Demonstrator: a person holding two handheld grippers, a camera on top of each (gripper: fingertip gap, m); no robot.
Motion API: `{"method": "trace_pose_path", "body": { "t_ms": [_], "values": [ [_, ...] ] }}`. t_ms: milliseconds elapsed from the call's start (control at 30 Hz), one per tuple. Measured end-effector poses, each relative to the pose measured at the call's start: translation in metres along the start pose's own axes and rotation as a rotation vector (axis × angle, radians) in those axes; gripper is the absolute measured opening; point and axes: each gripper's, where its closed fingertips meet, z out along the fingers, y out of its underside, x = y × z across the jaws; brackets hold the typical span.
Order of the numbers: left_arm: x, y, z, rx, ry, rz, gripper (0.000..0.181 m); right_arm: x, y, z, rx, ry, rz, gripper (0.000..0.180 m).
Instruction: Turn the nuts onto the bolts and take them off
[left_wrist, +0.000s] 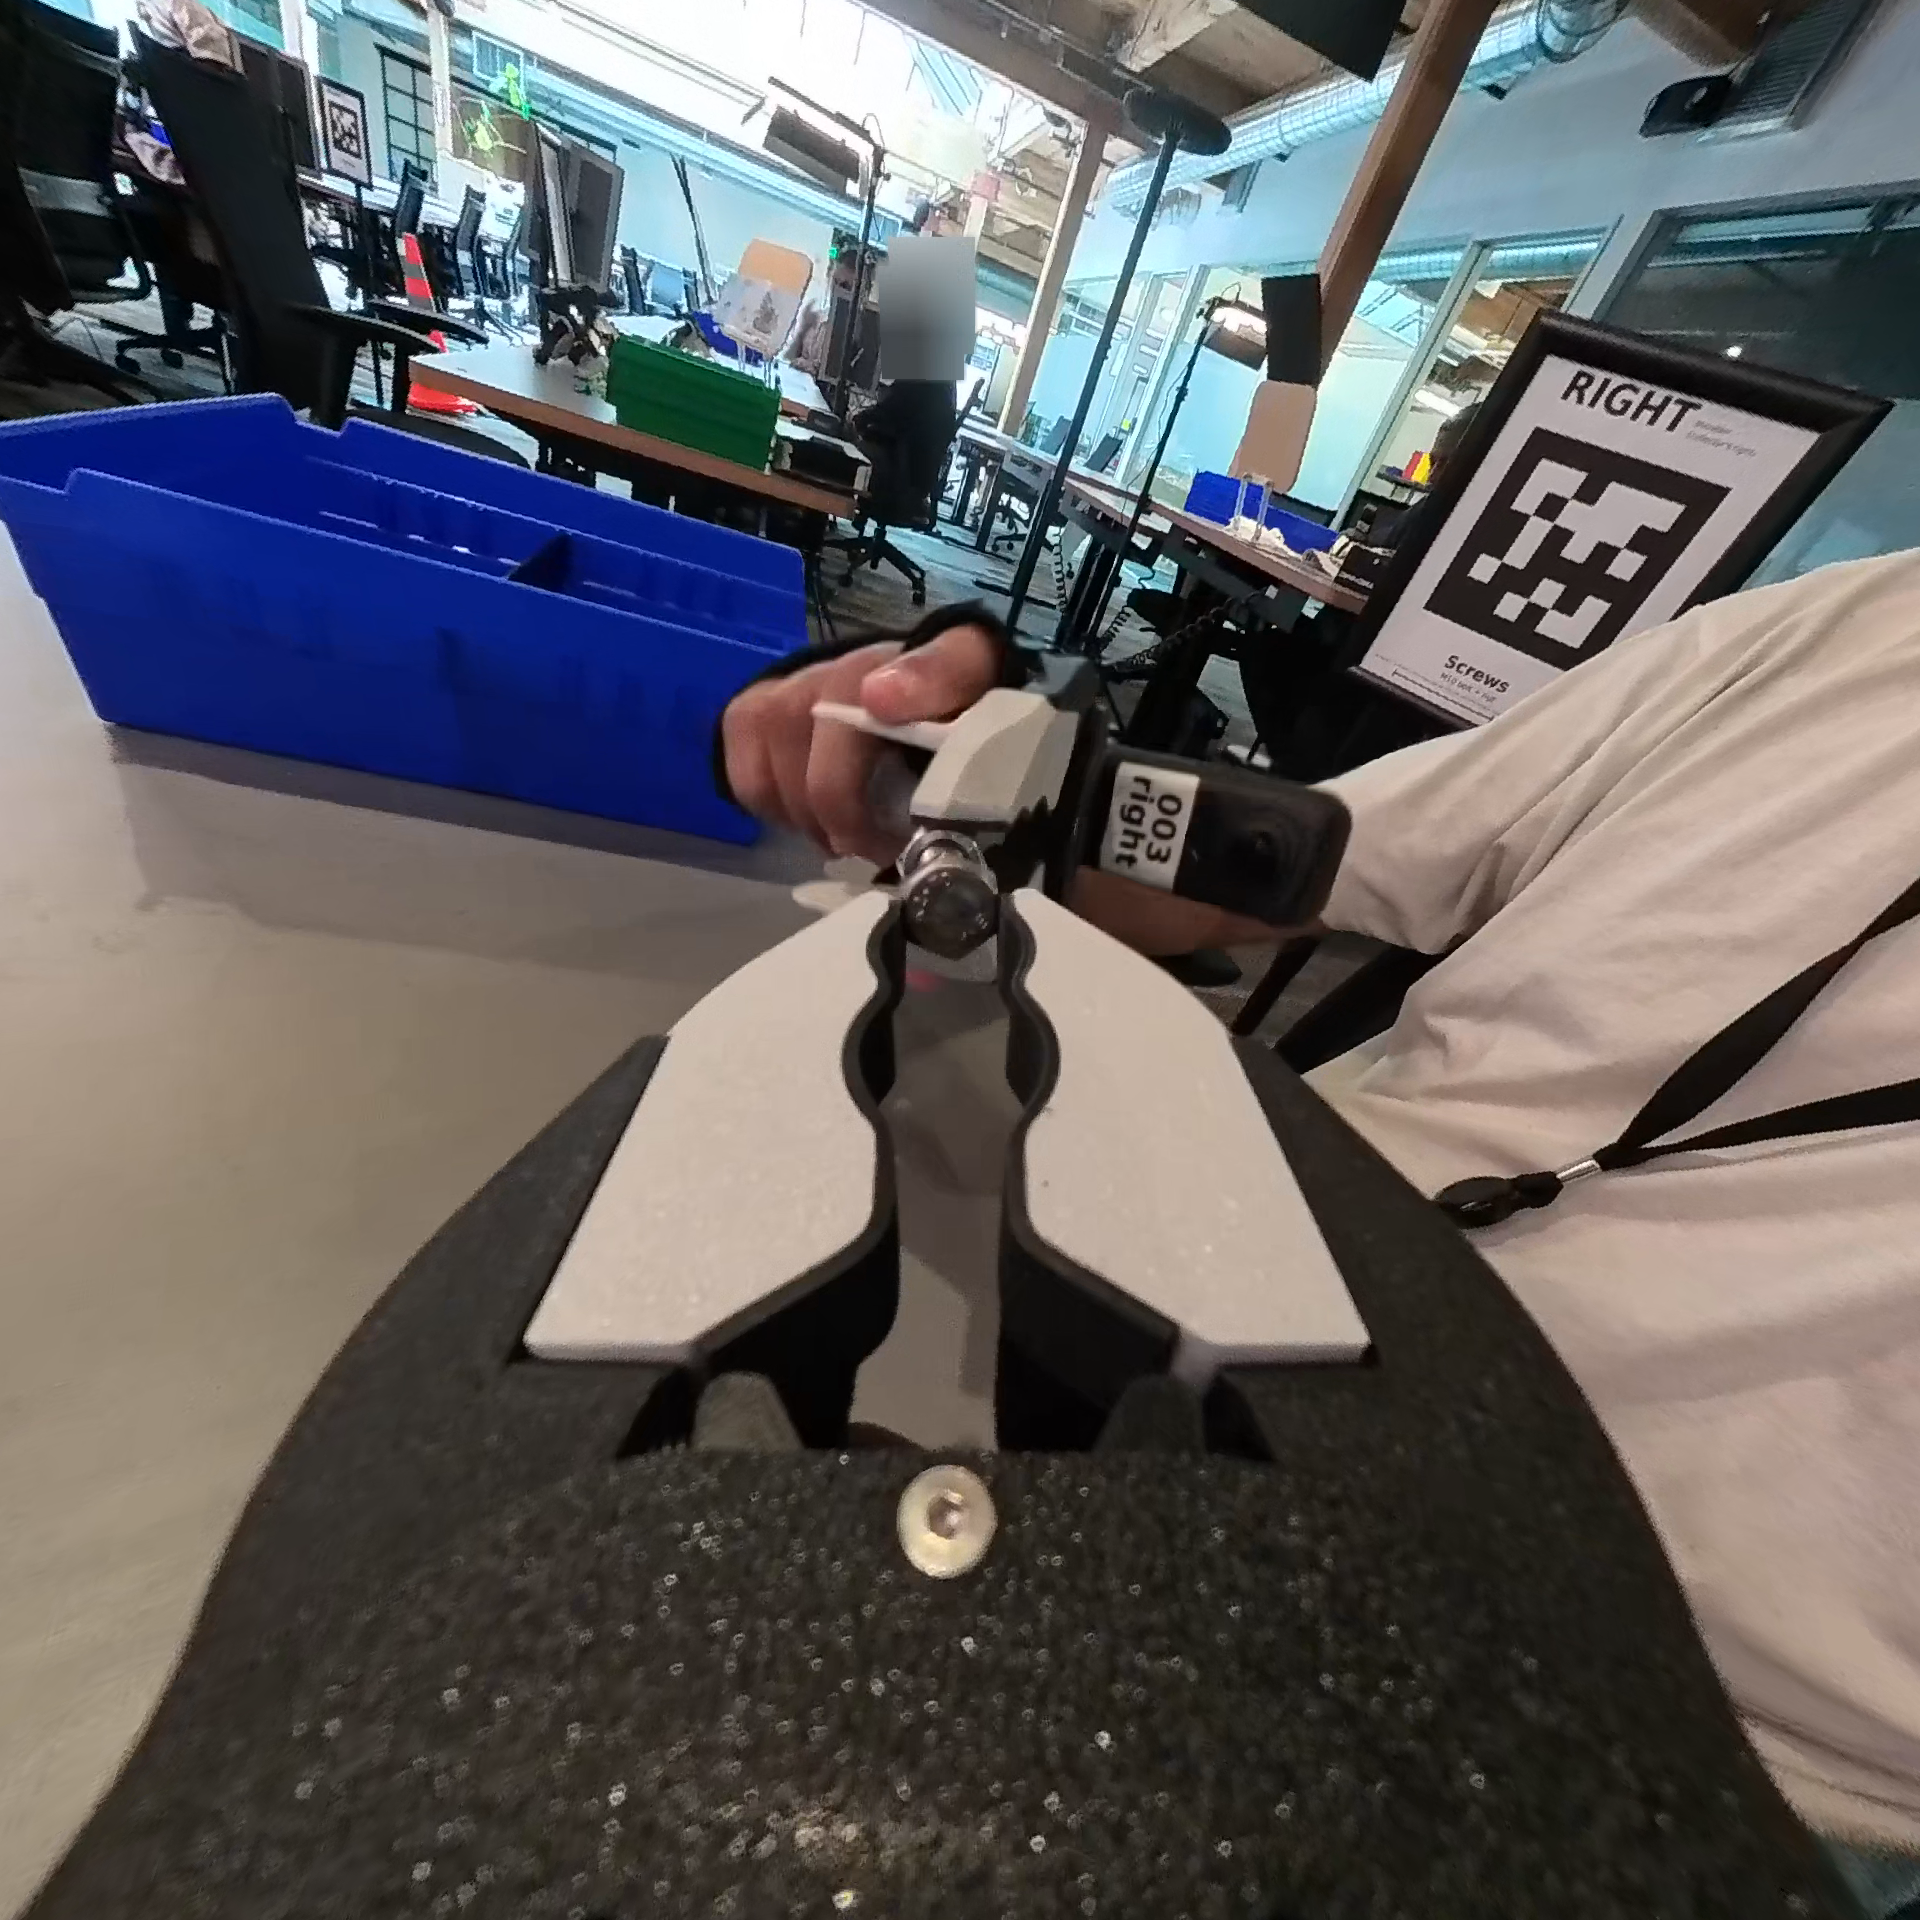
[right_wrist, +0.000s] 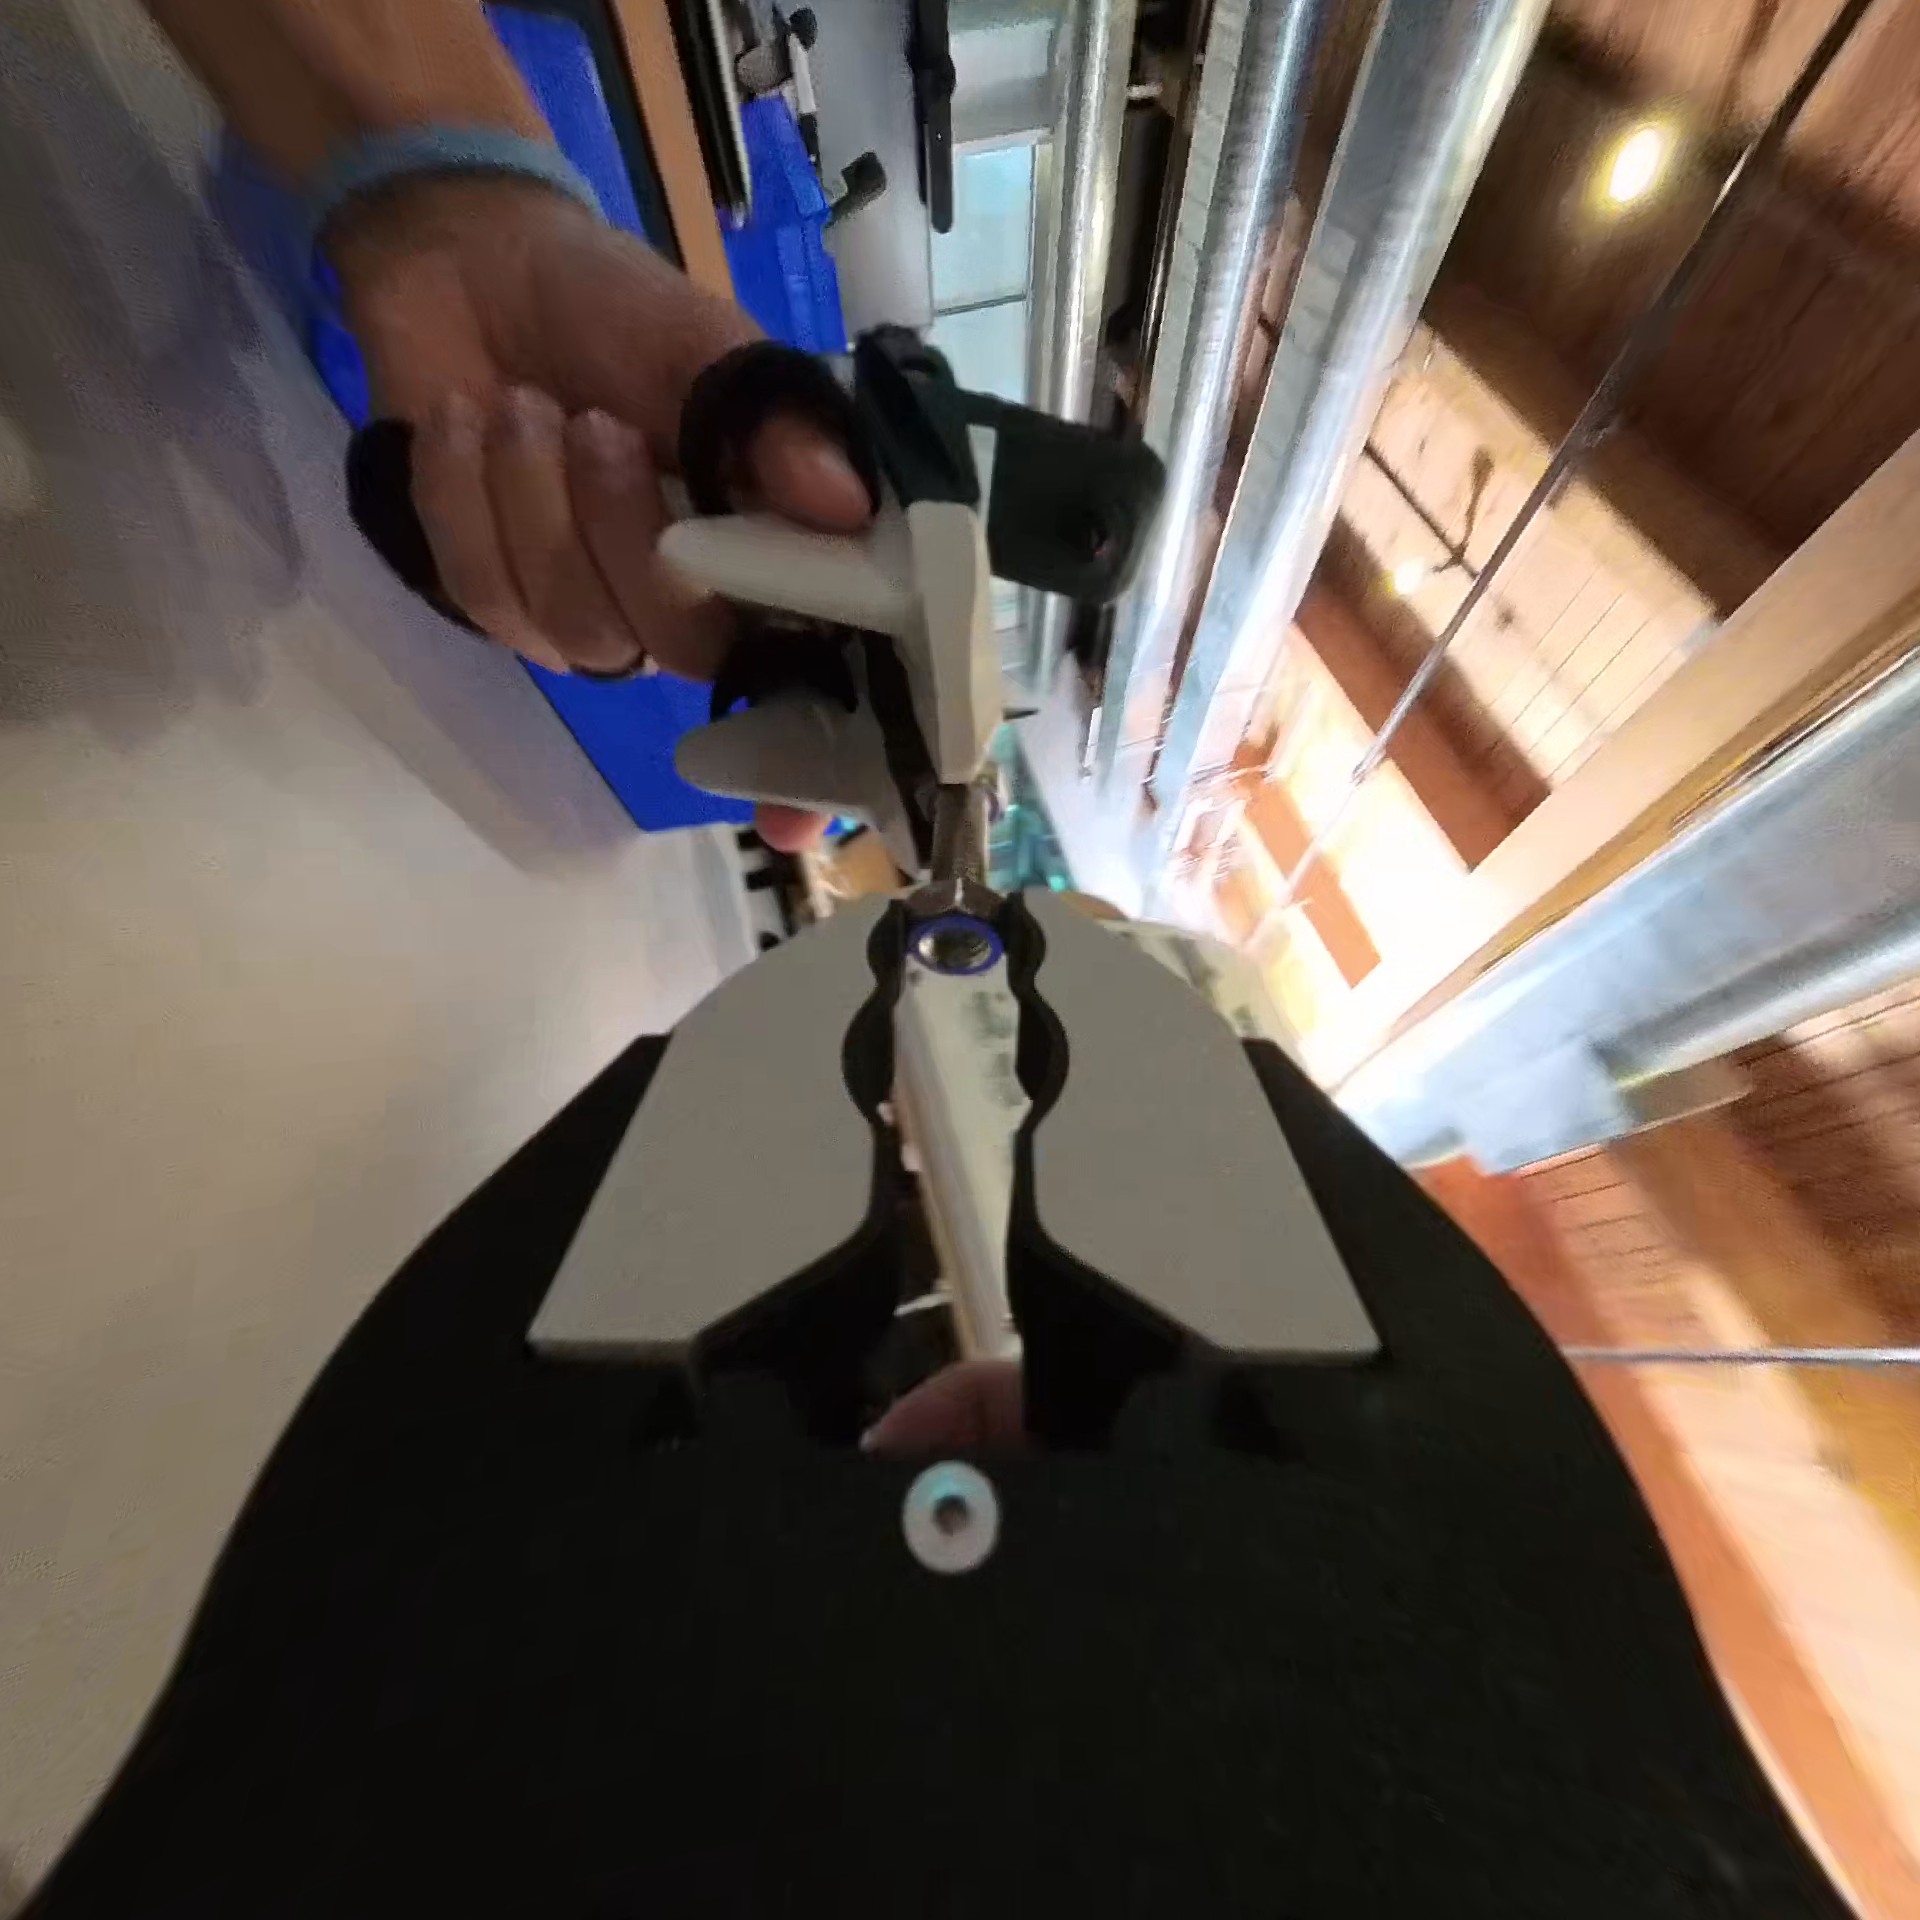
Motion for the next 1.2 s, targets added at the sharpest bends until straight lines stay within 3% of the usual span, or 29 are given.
{"method": "trace_pose_path", "body": {
  "t_ms": [33,167,400,467,533,633,700,800,1200],
  "values": [
    [0.000,-0.001,-0.001,0.008,0.004,-0.002,0.016,0.000,-0.001,0.001,0.008,-0.019,0.106,0.018],
    [0.003,-0.012,-0.007,0.066,0.012,0.004,0.016,0.005,-0.005,0.002,0.080,-0.136,0.656,0.055],
    [-0.006,-0.023,-0.016,0.103,-0.084,0.078,0.016,0.019,-0.008,0.006,0.348,-0.543,2.022,0.051],
    [-0.009,-0.020,-0.015,0.083,-0.111,0.099,0.016,0.015,0.000,0.010,0.362,-0.611,2.252,0.048],
    [-0.010,-0.017,-0.013,0.066,-0.124,0.109,0.016,0.010,0.002,0.012,0.359,-0.639,2.337,0.046],
    [-0.013,-0.013,-0.010,0.044,-0.140,0.120,0.016,0.012,0.003,0.011,0.390,-0.645,2.397,0.037],
    [-0.012,-0.013,-0.009,0.043,-0.135,0.120,0.016,0.010,0.006,0.012,0.384,-0.633,2.407,0.020],
    [-0.011,-0.011,-0.009,0.033,-0.133,0.122,0.016,0.010,0.006,0.012,0.363,-0.622,2.285,0.019],
    [0.003,-0.006,-0.006,0.016,0.001,0.032,0.016,0.000,0.000,0.008,0.161,-0.353,1.037,0.018]
  ]
}}
